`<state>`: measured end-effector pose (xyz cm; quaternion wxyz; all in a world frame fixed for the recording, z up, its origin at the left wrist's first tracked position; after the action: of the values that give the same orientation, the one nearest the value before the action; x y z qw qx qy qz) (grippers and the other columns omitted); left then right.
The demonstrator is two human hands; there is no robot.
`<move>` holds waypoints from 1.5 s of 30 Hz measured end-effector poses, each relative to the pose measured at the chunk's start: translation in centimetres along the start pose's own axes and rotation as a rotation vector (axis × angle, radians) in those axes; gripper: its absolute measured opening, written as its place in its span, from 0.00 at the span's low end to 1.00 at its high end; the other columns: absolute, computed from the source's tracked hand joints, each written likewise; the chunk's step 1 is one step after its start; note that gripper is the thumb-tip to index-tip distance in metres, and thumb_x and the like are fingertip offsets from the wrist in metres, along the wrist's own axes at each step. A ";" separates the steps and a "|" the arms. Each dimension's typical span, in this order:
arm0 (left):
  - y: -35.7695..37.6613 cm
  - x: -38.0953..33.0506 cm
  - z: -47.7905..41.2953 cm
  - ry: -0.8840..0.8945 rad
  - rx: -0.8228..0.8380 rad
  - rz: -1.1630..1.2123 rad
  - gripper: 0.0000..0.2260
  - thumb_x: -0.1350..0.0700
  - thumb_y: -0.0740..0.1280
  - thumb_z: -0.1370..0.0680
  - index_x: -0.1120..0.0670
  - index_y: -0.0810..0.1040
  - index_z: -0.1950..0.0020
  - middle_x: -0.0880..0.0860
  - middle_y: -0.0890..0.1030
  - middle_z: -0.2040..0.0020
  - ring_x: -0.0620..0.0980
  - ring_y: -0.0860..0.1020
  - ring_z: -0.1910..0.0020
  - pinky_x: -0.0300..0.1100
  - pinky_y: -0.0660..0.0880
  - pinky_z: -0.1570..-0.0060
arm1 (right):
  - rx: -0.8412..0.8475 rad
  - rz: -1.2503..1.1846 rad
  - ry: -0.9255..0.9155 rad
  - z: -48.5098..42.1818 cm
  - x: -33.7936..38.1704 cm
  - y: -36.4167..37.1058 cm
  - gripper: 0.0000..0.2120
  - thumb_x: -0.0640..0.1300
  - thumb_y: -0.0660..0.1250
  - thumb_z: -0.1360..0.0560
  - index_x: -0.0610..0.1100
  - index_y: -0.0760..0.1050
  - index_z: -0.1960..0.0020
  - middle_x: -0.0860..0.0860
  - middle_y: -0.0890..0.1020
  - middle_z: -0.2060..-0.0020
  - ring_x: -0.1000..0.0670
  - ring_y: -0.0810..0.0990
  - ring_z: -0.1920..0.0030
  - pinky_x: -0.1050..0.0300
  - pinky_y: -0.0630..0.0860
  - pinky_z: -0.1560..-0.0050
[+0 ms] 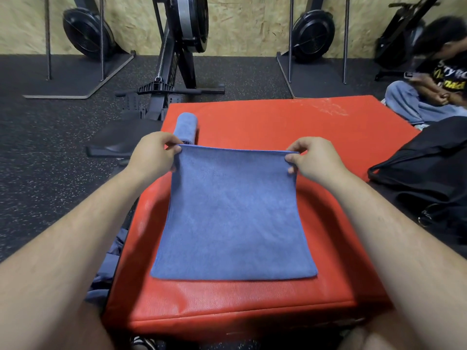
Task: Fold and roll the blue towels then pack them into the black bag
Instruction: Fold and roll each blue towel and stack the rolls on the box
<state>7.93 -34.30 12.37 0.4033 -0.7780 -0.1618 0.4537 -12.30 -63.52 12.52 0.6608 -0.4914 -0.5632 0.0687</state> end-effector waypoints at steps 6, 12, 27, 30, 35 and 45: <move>-0.6 0.4 0.4 -0.068 -0.048 0.212 0.06 0.59 0.66 0.21 0.49 0.77 0.55 0.49 0.83 0.55 0.52 0.84 0.56 0.57 0.82 0.52 | -0.112 -0.066 -0.045 0.0 0.9 0.0 0.05 0.41 0.72 0.26 0.50 0.80 0.58 0.56 0.83 0.62 0.51 0.82 0.58 0.60 0.73 0.58; -1.7 0.0 2.5 -0.011 -0.061 0.143 0.03 0.58 0.71 0.23 0.50 0.80 0.54 0.46 0.82 0.59 0.50 0.81 0.60 0.46 0.77 0.53 | -0.126 -0.070 -0.076 2.2 0.6 -0.7 0.03 0.42 0.74 0.27 0.49 0.82 0.57 0.59 0.81 0.65 0.54 0.79 0.63 0.71 0.68 0.67; -1.1 2.1 13.1 0.315 0.082 -0.111 0.05 0.62 0.75 0.26 0.56 0.80 0.55 0.51 0.79 0.56 0.53 0.78 0.56 0.49 0.76 0.53 | -0.003 0.175 -0.327 13.0 -2.8 2.2 0.05 0.39 0.75 0.30 0.44 0.80 0.58 0.51 0.80 0.61 0.50 0.78 0.58 0.52 0.74 0.55; -0.7 2.7 13.8 0.360 0.144 -0.191 0.07 0.63 0.75 0.27 0.55 0.79 0.56 0.48 0.76 0.56 0.54 0.78 0.55 0.48 0.75 0.53 | 0.032 0.174 -0.327 14.0 -3.6 2.6 0.06 0.36 0.75 0.30 0.44 0.79 0.58 0.51 0.80 0.60 0.49 0.78 0.57 0.59 0.70 0.55; -0.3 3.1 14.6 0.398 0.247 -0.278 0.06 0.63 0.75 0.28 0.56 0.79 0.57 0.52 0.78 0.56 0.57 0.79 0.56 0.49 0.77 0.55 | 0.064 0.189 -0.344 14.8 -4.0 2.9 0.05 0.39 0.74 0.28 0.46 0.80 0.56 0.52 0.80 0.57 0.51 0.78 0.54 0.55 0.74 0.51; 0.6 1.7 14.3 0.395 0.135 -0.426 0.17 0.40 0.59 0.24 0.50 0.74 0.66 0.46 0.72 0.63 0.53 0.75 0.61 0.47 0.72 0.60 | 0.023 0.417 -0.369 14.7 -2.3 3.4 0.14 0.57 0.62 0.26 0.49 0.79 0.58 0.54 0.79 0.56 0.46 0.75 0.51 0.50 0.74 0.49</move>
<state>-3.18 -26.72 7.18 0.5639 -0.7713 -0.2091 0.2083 -23.45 -54.90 6.80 0.5243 -0.5684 -0.5598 0.2979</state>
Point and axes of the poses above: each hand's wrist, its own z-axis away from the middle knuckle, its own y-axis out of the palm, x = y × z, the point moved 3 cm from there along -z, towards the middle knuckle
